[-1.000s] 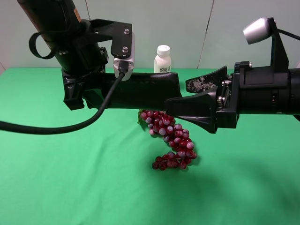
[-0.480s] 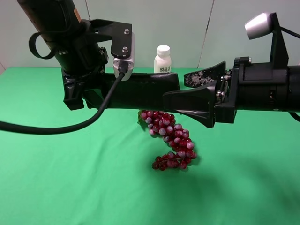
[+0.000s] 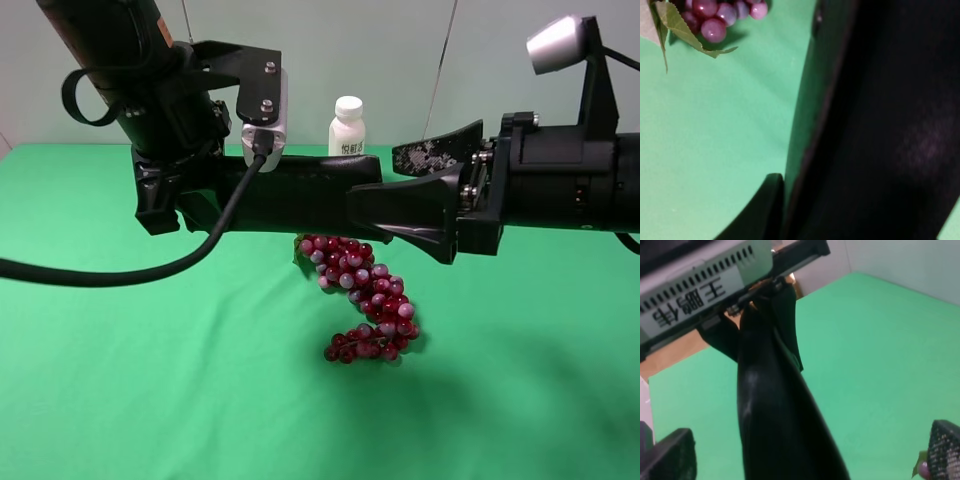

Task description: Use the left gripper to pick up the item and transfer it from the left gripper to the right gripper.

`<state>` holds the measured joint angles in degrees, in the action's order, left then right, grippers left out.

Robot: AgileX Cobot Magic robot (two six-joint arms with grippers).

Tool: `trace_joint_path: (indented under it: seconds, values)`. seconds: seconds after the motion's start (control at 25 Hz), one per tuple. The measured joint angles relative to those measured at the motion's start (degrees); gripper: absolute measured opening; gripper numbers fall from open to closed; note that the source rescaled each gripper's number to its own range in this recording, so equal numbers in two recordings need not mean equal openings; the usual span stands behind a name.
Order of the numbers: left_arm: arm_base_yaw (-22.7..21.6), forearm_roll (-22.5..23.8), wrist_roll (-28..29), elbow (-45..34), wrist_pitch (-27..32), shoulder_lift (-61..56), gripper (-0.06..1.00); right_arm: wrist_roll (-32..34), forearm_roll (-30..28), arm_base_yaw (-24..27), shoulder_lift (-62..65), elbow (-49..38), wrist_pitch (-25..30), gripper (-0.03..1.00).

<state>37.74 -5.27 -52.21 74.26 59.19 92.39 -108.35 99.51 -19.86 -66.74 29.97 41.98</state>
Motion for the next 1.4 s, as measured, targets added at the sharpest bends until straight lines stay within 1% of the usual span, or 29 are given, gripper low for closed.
trace_joint_path:
  seconds: [0.08,0.16,0.24,0.4,0.48,0.72,0.76,0.8,0.88,0.92,0.96,1.0,1.4]
  values:
    - [0.00,0.00,0.00,0.00,0.00,0.00,0.01,-0.06,0.00,-0.29,-1.04,1.41,-0.06,1.00]
    - [0.00,0.00,0.00,0.00,0.00,0.00,0.01,-0.11,-0.13,-1.91,-3.55,3.03,-0.25,1.00]
    - [0.00,0.00,0.00,0.00,0.00,0.00,0.01,-0.11,-0.46,-4.32,-5.86,4.13,-0.38,1.00]
    - [0.00,0.00,0.00,0.00,0.00,0.00,0.01,-0.11,-1.40,-8.97,-8.98,6.07,-2.33,1.00]
    - [0.00,0.00,0.00,0.00,0.00,0.00,0.01,-0.11,-1.70,-10.33,-9.68,6.88,-3.19,1.00]
    - [0.00,0.06,0.00,0.00,0.00,0.00,0.01,-0.11,-1.76,-10.88,-10.15,7.31,-4.38,1.00]
    - [0.00,0.20,0.00,0.00,0.00,0.00,0.01,-0.11,-1.76,-10.88,-10.15,7.31,-4.38,0.98]
    - [0.00,0.21,0.00,0.00,0.00,0.00,0.01,-0.11,-1.81,-10.88,-10.15,7.31,-4.43,0.90]
    - [0.00,0.21,0.00,0.00,0.00,0.00,0.01,-0.11,-1.87,-10.88,-10.15,7.31,-4.94,0.60]
    - [0.00,0.21,0.00,0.00,0.00,0.00,0.01,-0.11,-1.92,-10.88,-10.15,7.31,-5.52,0.36]
    - [0.00,0.21,0.00,0.00,0.35,0.00,0.00,-0.11,-2.05,-10.88,-10.15,7.31,-6.37,0.09]
    - [0.00,0.05,0.28,0.00,0.81,0.00,0.00,-0.11,-2.00,-10.88,-10.15,7.35,-7.30,0.03]
    - [0.00,-0.08,0.40,0.00,0.86,0.00,0.00,-0.11,-2.21,-10.88,-10.15,7.35,-7.35,0.03]
